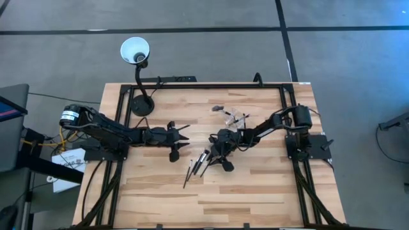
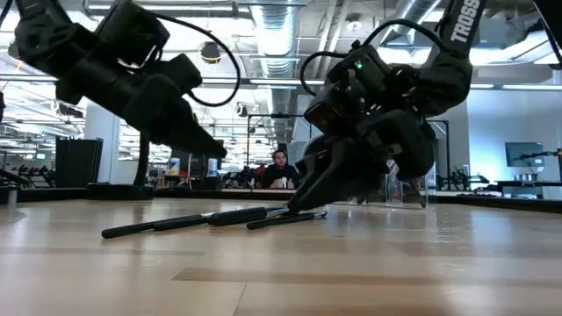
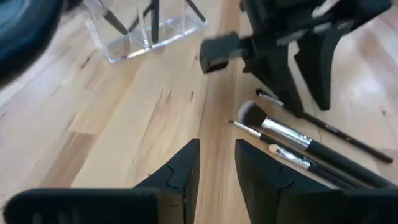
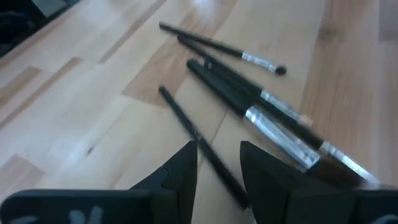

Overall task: Sort items
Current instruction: Put the eyeshadow brush into the left side of the transparent organizer

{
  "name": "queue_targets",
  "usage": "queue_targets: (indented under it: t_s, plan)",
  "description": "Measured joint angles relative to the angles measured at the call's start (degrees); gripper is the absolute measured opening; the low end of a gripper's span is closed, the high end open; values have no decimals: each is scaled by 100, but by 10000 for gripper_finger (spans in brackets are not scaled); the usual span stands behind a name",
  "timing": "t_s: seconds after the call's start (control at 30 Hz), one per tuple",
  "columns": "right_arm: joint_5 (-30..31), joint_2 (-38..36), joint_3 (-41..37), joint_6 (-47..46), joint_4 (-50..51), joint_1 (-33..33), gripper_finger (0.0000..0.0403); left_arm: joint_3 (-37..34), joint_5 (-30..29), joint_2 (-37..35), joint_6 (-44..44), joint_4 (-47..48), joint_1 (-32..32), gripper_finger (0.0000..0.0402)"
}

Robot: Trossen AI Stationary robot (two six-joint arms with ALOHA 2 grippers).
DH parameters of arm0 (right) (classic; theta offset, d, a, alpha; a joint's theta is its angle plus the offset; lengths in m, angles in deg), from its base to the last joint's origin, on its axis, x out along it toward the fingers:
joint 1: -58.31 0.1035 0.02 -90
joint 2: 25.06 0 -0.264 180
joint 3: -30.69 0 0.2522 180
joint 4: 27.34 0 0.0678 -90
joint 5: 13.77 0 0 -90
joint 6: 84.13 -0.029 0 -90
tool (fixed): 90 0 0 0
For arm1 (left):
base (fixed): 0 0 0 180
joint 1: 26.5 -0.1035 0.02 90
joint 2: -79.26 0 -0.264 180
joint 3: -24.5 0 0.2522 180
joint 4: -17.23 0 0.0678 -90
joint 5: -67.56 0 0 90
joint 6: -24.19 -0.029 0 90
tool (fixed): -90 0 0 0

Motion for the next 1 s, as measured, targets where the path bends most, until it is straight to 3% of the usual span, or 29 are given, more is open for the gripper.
queue_targets:
  t_s: [0.47,0.77,1.0]
  plan:
    - [439,-15,34,1257,710,9,107,-140,-51,0,86,-328,-357,99]
    - [388,-7,19,1888,821,63,11,-140,-18,0,332,-402,-356,99]
    - [402,-77,90,1393,647,65,15,-136,1205,0,863,-992,-238,99]
